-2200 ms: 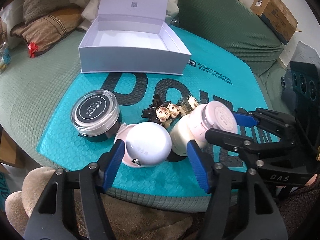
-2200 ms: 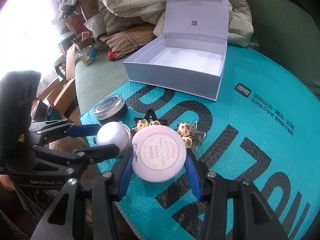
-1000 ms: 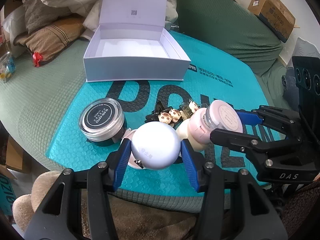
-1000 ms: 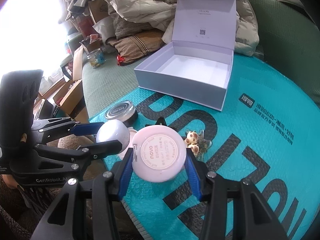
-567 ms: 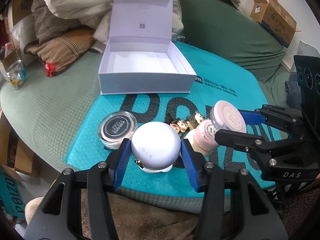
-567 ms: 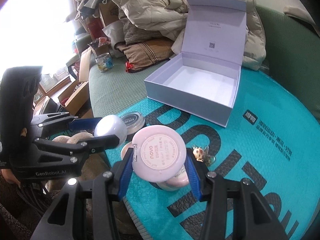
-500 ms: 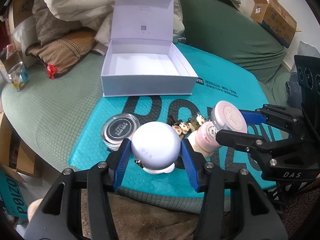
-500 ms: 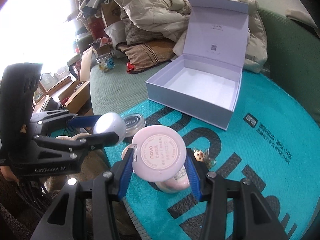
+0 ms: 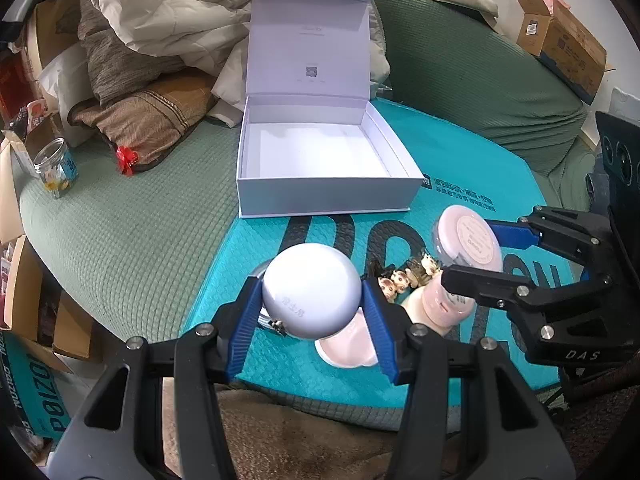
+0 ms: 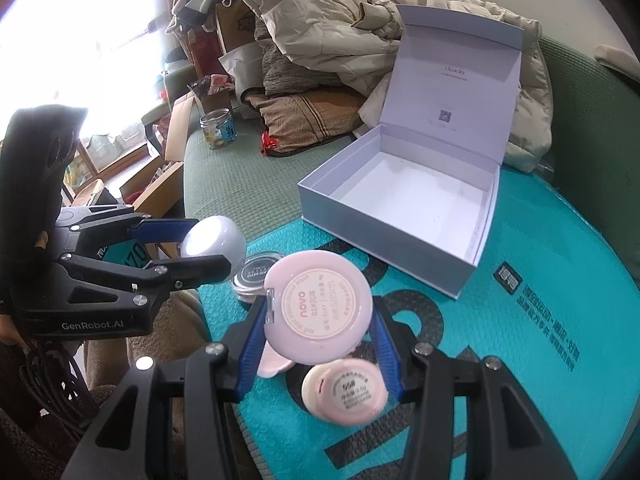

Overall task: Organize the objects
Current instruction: 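Lift both compacts and carry them into the open white gift box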

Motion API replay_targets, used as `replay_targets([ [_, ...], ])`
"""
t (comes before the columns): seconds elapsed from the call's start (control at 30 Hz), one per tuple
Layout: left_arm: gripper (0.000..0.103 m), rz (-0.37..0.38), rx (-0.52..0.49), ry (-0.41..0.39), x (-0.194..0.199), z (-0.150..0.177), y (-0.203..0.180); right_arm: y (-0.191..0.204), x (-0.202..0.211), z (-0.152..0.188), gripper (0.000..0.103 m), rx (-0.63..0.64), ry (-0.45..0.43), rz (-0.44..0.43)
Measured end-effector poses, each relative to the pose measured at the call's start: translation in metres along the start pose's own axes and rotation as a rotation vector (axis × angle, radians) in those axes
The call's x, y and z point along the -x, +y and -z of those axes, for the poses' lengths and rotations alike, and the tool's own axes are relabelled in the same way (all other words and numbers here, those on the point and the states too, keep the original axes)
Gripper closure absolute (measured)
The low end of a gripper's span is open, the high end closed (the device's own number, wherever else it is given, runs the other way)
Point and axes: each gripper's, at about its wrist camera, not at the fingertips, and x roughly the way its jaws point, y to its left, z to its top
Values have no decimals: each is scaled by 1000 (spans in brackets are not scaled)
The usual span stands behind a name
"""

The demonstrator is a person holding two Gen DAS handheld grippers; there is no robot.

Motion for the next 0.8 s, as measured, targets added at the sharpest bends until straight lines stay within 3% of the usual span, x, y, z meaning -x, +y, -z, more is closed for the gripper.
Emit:
replay_targets([
  [0.8,54,2,-40,47,-43,-52,3,-35,-33,-51,53,72,-11,22],
])
